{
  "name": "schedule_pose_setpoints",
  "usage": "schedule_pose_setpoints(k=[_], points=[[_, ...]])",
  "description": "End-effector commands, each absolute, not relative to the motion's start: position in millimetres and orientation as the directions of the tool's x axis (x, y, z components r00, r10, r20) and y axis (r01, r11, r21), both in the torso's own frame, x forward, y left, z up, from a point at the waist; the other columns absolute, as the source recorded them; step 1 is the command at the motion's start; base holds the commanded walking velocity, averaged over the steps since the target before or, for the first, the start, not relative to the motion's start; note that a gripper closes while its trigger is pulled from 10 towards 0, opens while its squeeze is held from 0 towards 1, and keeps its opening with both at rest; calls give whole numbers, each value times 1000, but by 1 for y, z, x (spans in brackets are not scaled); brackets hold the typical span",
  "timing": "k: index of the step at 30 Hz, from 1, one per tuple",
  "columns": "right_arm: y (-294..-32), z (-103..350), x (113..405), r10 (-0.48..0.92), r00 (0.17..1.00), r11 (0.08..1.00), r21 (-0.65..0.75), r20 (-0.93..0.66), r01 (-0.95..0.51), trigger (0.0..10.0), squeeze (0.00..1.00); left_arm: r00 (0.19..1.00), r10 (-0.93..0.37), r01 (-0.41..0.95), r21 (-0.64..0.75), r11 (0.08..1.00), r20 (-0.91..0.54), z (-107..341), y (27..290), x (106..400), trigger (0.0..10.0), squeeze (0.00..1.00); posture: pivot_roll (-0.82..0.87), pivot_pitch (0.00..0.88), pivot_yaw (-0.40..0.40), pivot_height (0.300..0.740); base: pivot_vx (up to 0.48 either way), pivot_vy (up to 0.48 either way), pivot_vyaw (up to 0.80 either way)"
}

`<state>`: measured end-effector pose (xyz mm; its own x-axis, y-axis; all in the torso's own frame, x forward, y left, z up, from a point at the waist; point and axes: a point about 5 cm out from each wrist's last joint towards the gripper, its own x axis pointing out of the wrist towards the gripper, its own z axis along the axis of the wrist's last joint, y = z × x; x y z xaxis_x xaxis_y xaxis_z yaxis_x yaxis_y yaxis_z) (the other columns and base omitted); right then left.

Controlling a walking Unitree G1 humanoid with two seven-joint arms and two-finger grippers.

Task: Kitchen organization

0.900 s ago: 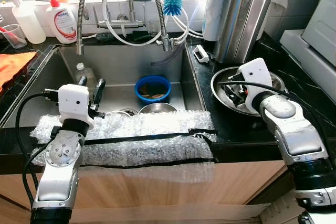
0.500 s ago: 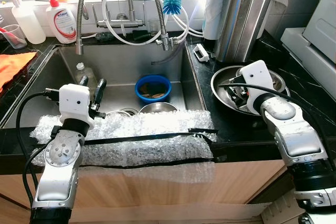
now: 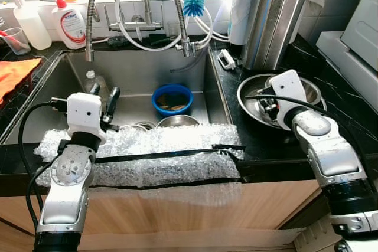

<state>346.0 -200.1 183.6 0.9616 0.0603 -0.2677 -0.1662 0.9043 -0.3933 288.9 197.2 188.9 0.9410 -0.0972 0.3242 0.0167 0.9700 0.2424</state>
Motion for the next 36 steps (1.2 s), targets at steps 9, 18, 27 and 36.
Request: schedule_pose_setpoints(k=[9, 18, 27, 36], points=[[-197, 185, 346, 68, 969, 911, -380, -239, -158, 0, 0, 943, -98, 15, 256, 967, 318, 191, 199, 291, 10000, 0, -97, 0, 48, 740, 0, 0, 0], [-186, 198, 348, 109, 985, 929, -338, -134, -149, 0, 0, 942, -94, 11, 253, 967, 322, 192, 198, 292, 10000, 0, -97, 0, 47, 740, 0, 0, 0], [-184, 203, 349, 101, 991, 940, -319, -87, -123, 0, 0, 943, -90, 8, 248, 969, 321, 191, 198, 292, 10000, 0, -98, 0, 46, 740, 0, 0, 0], [-180, 217, 351, 110, 992, 937, -326, -57, -123, 10000, 1000, 942, -93, 11, 248, 969, 322, 191, 197, 294, 10000, 0, -102, 0, 46, 740, 0, 0, 0]])
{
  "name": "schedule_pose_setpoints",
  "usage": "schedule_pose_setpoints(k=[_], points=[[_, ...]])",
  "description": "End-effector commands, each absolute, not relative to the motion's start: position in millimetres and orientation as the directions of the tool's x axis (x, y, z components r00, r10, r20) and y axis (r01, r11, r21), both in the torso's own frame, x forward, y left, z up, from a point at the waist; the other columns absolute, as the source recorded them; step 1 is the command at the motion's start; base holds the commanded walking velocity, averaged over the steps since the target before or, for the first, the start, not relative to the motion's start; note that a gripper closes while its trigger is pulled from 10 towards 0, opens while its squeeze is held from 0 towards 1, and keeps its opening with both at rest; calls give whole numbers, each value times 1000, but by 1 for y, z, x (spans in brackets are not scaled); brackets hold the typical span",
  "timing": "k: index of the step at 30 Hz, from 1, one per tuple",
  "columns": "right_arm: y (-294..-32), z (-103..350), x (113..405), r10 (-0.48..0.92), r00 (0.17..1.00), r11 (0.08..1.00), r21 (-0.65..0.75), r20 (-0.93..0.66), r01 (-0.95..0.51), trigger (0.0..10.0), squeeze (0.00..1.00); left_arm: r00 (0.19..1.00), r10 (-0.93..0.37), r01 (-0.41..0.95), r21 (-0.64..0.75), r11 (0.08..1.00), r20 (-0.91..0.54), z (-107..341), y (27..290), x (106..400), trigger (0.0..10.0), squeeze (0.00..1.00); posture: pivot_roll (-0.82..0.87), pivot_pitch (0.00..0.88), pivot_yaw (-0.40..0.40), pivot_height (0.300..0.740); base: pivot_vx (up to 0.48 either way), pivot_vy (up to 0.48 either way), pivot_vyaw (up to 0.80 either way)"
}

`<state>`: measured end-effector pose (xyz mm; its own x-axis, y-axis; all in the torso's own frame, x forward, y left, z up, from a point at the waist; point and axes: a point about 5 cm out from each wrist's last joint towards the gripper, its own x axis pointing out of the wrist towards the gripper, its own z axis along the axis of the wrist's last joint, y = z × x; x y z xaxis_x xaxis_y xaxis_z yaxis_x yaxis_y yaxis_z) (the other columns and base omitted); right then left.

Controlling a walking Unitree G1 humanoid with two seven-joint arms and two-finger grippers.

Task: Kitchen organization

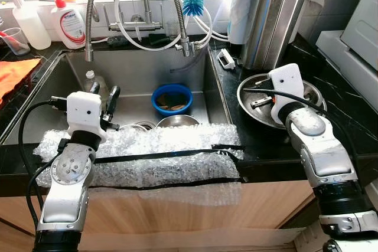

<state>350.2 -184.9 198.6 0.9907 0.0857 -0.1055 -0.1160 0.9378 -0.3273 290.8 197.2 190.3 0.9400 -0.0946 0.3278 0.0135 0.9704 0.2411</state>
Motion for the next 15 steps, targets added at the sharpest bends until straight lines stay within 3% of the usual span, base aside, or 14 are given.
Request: schedule_pose_setpoints(k=[1, 15], points=[[-177, 219, 351, 125, 990, 933, -333, -59, -138, 10000, 1000, 942, -94, 12, 249, 968, 322, 191, 197, 294, 10000, 0, -103, 0, 46, 740, 0, 0, 0], [-173, 212, 347, 121, 974, 845, -494, -194, -203, 10000, 1000, 945, -106, 27, 249, 968, 311, 189, 195, 294, 10000, 0, -103, 0, 44, 740, 0, 0, 0]])
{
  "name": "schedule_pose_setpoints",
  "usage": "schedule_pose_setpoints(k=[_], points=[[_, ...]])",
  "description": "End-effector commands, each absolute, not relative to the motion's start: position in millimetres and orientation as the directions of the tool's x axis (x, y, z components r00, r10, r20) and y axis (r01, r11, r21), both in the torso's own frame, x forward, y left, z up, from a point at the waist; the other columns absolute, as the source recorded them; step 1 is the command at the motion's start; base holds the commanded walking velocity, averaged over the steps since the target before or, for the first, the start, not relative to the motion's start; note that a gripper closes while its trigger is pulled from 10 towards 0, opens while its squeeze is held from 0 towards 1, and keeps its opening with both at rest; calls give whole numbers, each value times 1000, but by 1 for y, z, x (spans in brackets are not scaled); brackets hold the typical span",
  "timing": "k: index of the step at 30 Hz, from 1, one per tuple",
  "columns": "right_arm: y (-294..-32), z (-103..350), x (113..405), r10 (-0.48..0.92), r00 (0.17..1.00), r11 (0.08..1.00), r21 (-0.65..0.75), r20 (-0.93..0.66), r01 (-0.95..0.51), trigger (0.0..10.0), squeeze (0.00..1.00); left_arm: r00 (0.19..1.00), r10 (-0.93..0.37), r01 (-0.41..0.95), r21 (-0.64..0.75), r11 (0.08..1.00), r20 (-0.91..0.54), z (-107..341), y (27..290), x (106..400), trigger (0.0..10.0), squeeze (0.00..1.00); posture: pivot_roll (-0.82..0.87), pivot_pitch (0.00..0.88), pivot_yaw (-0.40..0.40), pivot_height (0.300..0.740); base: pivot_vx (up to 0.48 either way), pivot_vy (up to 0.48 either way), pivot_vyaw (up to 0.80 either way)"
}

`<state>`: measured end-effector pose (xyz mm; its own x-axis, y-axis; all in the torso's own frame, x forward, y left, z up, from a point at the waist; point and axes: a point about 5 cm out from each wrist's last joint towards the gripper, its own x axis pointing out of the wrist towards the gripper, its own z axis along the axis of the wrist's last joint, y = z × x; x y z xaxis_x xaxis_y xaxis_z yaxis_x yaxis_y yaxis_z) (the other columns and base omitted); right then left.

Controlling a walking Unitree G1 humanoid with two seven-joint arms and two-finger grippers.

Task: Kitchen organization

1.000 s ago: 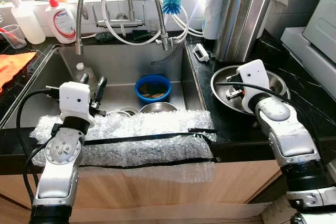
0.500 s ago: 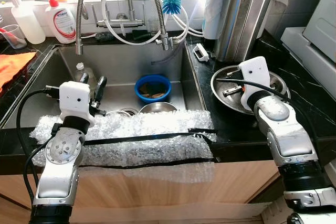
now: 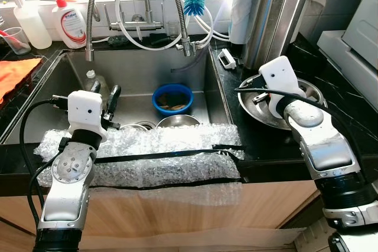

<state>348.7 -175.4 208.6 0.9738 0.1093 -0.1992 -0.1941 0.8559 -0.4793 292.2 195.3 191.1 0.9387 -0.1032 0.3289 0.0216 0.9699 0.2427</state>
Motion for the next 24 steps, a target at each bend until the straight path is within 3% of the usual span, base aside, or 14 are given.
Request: schedule_pose_setpoints(k=[1, 19, 20, 24], points=[[-173, 212, 346, 112, 973, 843, -500, -201, -200, 10000, 1000, 945, -108, 29, 249, 968, 310, 189, 195, 294, 10000, 0, -105, 0, 45, 740, 0, 0, 0], [-187, 203, 333, 19, 965, 829, -535, -263, -162, 10000, 1000, 945, -131, 54, 254, 966, 299, 187, 191, 296, 10000, 0, -118, 0, 51, 740, 0, 0, 0], [-187, 201, 332, 17, 963, 828, -537, -267, -164, 10000, 0, 945, -134, 55, 259, 964, 299, 188, 191, 296, 10000, 0, -117, 0, 51, 740, 0, 0, 0], [-187, 202, 332, 10, 963, 830, -535, -269, -158, 10000, 0, 944, -136, 57, 261, 964, 299, 188, 191, 296, 10000, 0, -117, 0, 52, 740, 0, 0, 0]])
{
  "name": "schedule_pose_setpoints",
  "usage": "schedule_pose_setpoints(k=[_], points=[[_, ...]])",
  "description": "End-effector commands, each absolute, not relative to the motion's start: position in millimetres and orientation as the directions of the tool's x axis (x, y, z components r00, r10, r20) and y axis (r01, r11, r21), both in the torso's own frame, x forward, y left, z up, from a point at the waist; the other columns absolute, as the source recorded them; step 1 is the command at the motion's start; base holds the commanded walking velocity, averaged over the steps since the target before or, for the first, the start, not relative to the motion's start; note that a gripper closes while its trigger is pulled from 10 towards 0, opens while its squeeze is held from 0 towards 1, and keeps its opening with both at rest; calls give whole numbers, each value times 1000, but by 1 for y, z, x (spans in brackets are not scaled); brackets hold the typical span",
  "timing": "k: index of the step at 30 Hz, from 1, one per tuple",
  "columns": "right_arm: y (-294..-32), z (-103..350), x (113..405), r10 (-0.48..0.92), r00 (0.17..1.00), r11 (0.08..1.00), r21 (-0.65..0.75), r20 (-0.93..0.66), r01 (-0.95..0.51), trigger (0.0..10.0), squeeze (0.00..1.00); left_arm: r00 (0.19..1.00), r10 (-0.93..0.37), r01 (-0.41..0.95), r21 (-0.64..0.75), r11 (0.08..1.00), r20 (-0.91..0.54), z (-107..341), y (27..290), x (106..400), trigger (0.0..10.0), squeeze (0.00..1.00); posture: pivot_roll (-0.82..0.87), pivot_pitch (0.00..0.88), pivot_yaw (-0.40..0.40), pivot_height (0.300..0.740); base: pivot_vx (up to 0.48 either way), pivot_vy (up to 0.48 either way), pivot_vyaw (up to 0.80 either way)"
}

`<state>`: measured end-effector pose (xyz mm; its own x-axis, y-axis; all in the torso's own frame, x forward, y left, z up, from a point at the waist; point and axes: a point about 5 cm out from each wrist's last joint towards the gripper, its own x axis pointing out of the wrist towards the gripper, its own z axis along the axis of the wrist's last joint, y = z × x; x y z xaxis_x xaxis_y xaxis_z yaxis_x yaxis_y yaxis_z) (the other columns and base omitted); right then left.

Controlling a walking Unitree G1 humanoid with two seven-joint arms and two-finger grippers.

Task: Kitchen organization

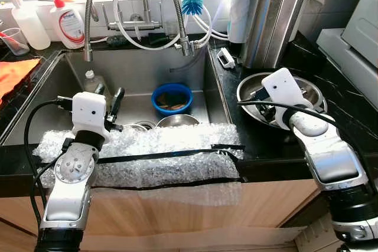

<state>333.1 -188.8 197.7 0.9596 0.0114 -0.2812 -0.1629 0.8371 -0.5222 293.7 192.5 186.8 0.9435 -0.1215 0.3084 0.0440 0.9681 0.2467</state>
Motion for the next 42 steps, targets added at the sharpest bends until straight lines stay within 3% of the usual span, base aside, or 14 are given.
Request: schedule_pose_setpoints(k=[1, 20, 21, 22, 23, 42], points=[[-187, 202, 332, 10, 962, 831, -532, -271, -159, 10000, 0, 944, -138, 58, 263, 963, 299, 188, 191, 296, 10000, 0, -117, 0, 52, 740, 0, 0, 0], [-205, 202, 335, -58, 959, 791, -598, -278, -126, 10000, 0, 943, -138, 55, 265, 963, 303, 188, 191, 296, 10000, 0, -116, 0, 52, 740, 0, 0, 0], [-205, 202, 335, -56, 959, 791, -599, -279, -128, 4745, 0, 943, -138, 56, 265, 963, 303, 188, 191, 296, 10000, 0, -114, 0, 54, 740, 0, 0, 0], [-204, 201, 335, -53, 958, 791, -598, -281, -131, 4745, 0, 943, -138, 56, 265, 963, 302, 189, 191, 296, 10000, 0, -113, 0, 54, 740, 0, 0, 0], [-204, 201, 335, -47, 958, 792, -595, -283, -137, 0, 0, 943, -138, 56, 266, 962, 302, 189, 191, 297, 10000, 0, -113, 0, 54, 740, 0, 0, 0], [-198, 198, 338, -19, 957, 792, -589, -288, -162, 0, 0, 944, -142, 58, 275, 960, 298, 189, 193, 298, 10000, 0, -106, 0, 56, 740, 0, 0, 0]])
